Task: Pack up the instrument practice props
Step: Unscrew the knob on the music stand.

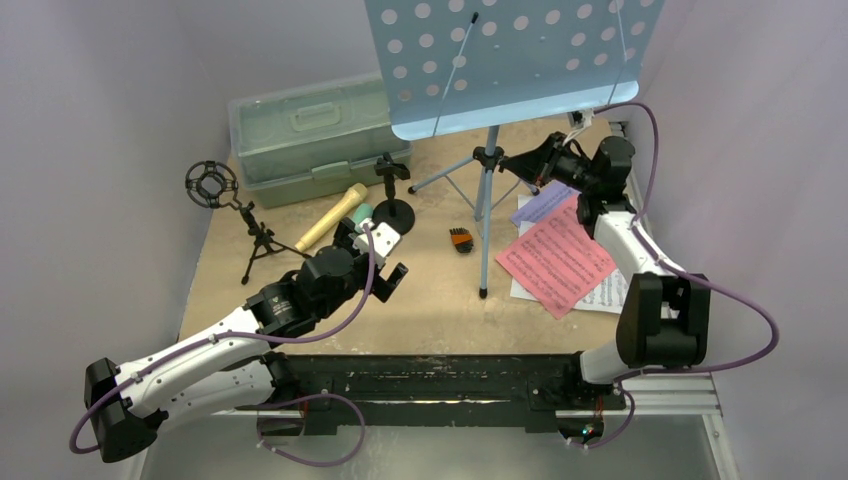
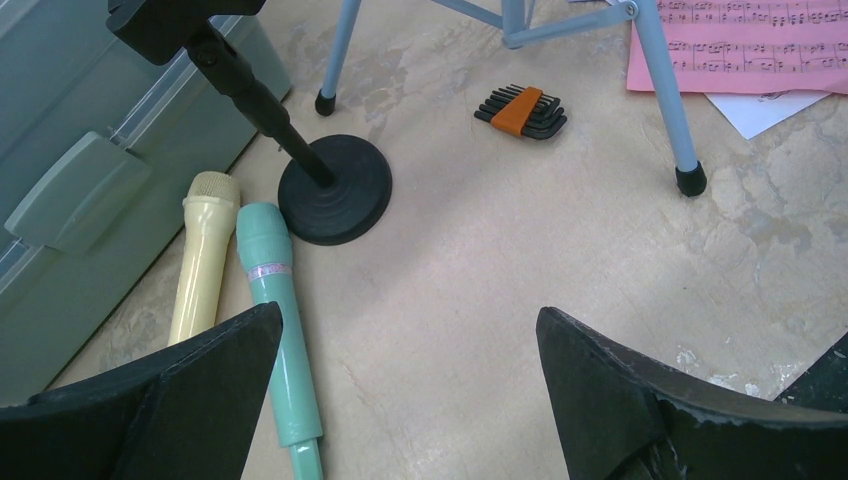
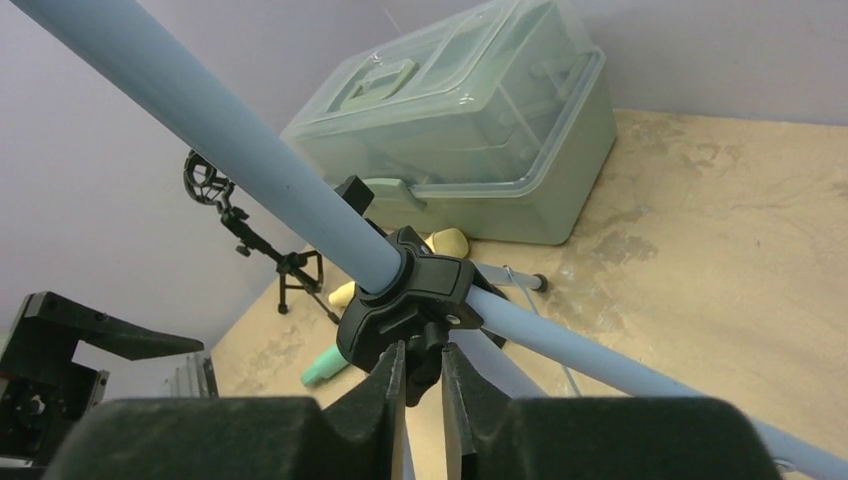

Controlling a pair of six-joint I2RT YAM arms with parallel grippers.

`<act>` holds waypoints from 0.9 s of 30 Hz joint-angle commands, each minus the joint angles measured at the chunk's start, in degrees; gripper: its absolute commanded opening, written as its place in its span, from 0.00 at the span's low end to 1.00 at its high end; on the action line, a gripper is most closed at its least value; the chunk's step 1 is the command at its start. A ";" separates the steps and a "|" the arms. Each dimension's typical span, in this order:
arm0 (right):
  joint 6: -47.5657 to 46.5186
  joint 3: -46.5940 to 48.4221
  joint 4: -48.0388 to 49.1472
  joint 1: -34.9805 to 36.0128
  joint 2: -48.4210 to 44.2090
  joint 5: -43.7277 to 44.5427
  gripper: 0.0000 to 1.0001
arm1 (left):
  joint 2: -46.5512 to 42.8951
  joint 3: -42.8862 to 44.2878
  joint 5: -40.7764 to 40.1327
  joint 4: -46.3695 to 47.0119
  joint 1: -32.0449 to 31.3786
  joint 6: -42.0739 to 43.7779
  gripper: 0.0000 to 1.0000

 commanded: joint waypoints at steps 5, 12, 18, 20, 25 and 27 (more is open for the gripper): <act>-23.91 3.82 -8.94 2.27 -4.50 -0.55 0.00 | -0.22 0.75 0.21 0.37 0.38 1.59 0.99; -51.33 -2.86 -7.14 2.58 -9.61 -4.90 0.05 | -0.13 0.86 0.34 0.18 0.38 1.74 0.99; -69.08 -2.35 -12.84 2.64 -8.47 -5.15 0.00 | -0.04 0.85 0.34 0.18 0.36 1.60 0.99; -74.18 -2.32 -14.56 2.66 -8.24 -4.20 0.00 | 0.04 0.81 0.34 0.18 0.34 1.61 0.99; -85.21 -2.32 -18.33 3.34 -7.96 0.30 0.00 | 0.22 0.86 0.34 0.18 0.38 1.69 0.99; -88.35 -2.47 -18.86 3.53 -8.16 2.45 0.00 | 0.31 0.84 0.34 0.13 0.35 1.69 0.99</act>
